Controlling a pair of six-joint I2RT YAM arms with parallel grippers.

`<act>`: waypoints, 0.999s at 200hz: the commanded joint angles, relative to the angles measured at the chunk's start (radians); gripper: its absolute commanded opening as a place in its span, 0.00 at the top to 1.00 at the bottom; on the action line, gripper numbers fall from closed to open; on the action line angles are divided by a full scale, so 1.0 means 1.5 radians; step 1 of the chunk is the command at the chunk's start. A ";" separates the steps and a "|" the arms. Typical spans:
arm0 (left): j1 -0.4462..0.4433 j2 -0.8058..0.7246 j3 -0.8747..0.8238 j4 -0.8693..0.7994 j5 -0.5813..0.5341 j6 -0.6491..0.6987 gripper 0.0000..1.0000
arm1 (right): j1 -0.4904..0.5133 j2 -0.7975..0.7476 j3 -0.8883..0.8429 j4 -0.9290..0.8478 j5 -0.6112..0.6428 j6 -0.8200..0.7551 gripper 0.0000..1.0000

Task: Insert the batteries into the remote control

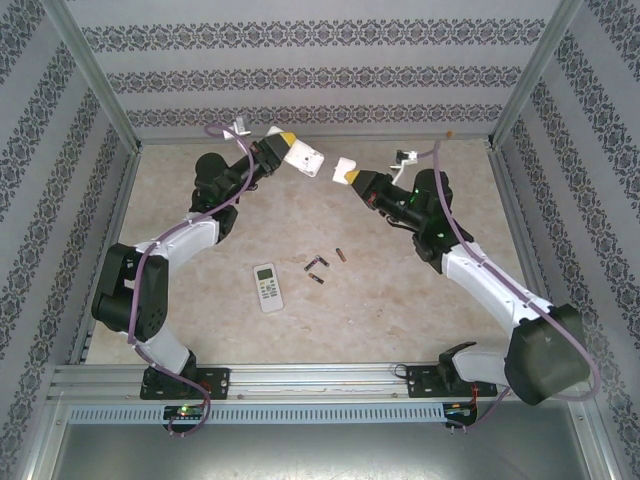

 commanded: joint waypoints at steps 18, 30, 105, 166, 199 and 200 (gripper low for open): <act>0.010 -0.016 -0.015 0.015 -0.031 0.037 1.00 | -0.024 -0.008 -0.036 -0.019 0.038 -0.030 0.96; 0.009 -0.019 -0.022 0.011 -0.031 0.041 1.00 | -0.025 0.009 -0.041 -0.035 0.055 -0.058 0.96; 0.008 -0.056 -0.086 -0.031 -0.048 0.069 1.00 | -0.042 0.248 -0.059 -0.062 0.168 -0.146 0.96; 0.004 -0.049 -0.082 -0.055 -0.039 0.074 1.00 | -0.075 0.269 -0.104 -0.081 0.191 -0.115 0.57; -0.017 -0.065 -0.061 -0.111 -0.048 0.105 1.00 | -0.083 0.076 -0.122 -0.082 0.187 -0.157 0.36; -0.019 -0.065 -0.061 -0.114 -0.049 0.107 1.00 | -0.081 0.071 -0.122 -0.081 0.188 -0.164 0.35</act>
